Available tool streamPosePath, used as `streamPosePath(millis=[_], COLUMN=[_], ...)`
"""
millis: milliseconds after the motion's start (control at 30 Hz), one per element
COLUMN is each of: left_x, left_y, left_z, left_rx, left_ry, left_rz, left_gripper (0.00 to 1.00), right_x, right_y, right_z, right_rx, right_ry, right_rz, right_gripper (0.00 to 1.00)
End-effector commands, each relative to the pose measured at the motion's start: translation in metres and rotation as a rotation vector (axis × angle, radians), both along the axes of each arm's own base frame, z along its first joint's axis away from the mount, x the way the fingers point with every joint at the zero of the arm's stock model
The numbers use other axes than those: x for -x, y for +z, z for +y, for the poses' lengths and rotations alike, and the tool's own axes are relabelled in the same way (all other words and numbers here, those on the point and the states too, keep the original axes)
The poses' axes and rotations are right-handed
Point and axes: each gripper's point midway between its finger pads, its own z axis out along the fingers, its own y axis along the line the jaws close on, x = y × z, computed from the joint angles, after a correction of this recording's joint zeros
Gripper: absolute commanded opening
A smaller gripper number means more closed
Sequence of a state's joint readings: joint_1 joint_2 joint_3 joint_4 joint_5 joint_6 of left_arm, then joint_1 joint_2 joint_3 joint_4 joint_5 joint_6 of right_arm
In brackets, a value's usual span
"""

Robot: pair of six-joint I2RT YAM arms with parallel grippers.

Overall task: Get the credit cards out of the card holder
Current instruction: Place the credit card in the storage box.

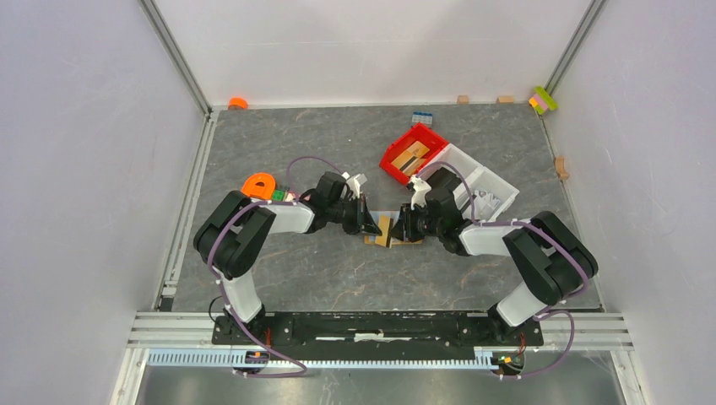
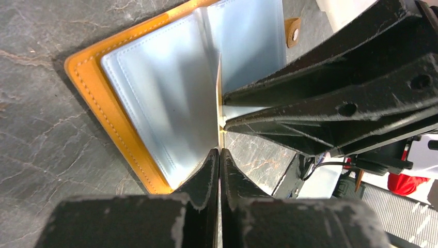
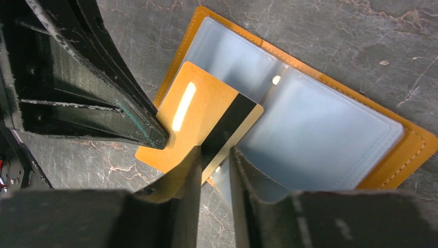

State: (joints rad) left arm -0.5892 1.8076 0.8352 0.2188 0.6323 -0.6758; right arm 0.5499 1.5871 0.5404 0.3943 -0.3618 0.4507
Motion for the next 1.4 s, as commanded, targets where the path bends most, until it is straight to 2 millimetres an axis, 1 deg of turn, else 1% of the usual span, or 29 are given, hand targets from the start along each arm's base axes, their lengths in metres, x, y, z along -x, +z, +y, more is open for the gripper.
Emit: streamPosePath(millis=[0,133,167,300,400,533,733,833,933,1000,1067,1167,1267,1300,1367], left_x=[-0.009,-0.013,-0.013,-0.015,-0.016,-0.016,-0.022,-0.034,-0.05,-0.068,-0.085,-0.109,-0.138,-0.144,-0.161], left_y=[0.021,0.039,0.045,0.069,0.081,0.087,0.088,0.087,0.085,0.089,0.088,0.09,0.092,0.089,0.093], left_z=[-0.008,0.001,0.003,0.013,0.019,0.023,0.026,0.028,0.019,0.01,-0.001,-0.019,-0.027,-0.028,-0.035], left_rx=[0.046,0.048,0.053,0.069,0.07,0.064,0.026,-0.016,-0.046,-0.055,-0.059,-0.053,-0.11,-0.141,-0.168], left_ry=[-0.005,0.026,0.031,0.073,0.098,0.106,0.117,0.143,0.148,0.166,0.173,0.154,0.165,0.163,0.146], left_rz=[-0.069,-0.143,-0.165,-0.268,-0.325,-0.361,-0.399,-0.412,-0.397,-0.401,-0.394,-0.398,-0.426,-0.421,-0.442], left_gripper=[0.02,0.02,0.02,0.02,0.02,0.02,0.02,0.02,0.02,0.02,0.02,0.02,0.02,0.02,0.02], right_x=[-0.008,-0.011,-0.011,-0.011,-0.013,-0.014,-0.017,-0.015,-0.014,-0.013,-0.012,-0.011,-0.009,-0.009,-0.008], right_y=[0.019,0.042,0.047,0.071,0.087,0.104,0.126,0.135,0.142,0.145,0.145,0.141,0.144,0.146,0.149], right_z=[0.0,-0.006,-0.007,-0.017,-0.03,-0.052,-0.085,-0.104,-0.12,-0.131,-0.139,-0.145,-0.142,-0.141,-0.139], right_rx=[-0.021,-0.065,-0.077,-0.135,-0.142,-0.143,-0.12,-0.125,-0.138,-0.136,-0.14,-0.151,-0.175,-0.182,-0.193], right_ry=[-0.019,-0.052,-0.063,-0.1,-0.159,-0.267,-0.422,-0.509,-0.593,-0.646,-0.687,-0.721,-0.712,-0.707,-0.699], right_rz=[-0.076,-0.169,-0.19,-0.292,-0.374,-0.463,-0.563,-0.613,-0.65,-0.664,-0.672,-0.673,-0.669,-0.673,-0.679], right_gripper=[0.35,0.48,0.5,0.52,0.52,0.53,0.54,0.54,0.54,0.54,0.54,0.54,0.54,0.54,0.54])
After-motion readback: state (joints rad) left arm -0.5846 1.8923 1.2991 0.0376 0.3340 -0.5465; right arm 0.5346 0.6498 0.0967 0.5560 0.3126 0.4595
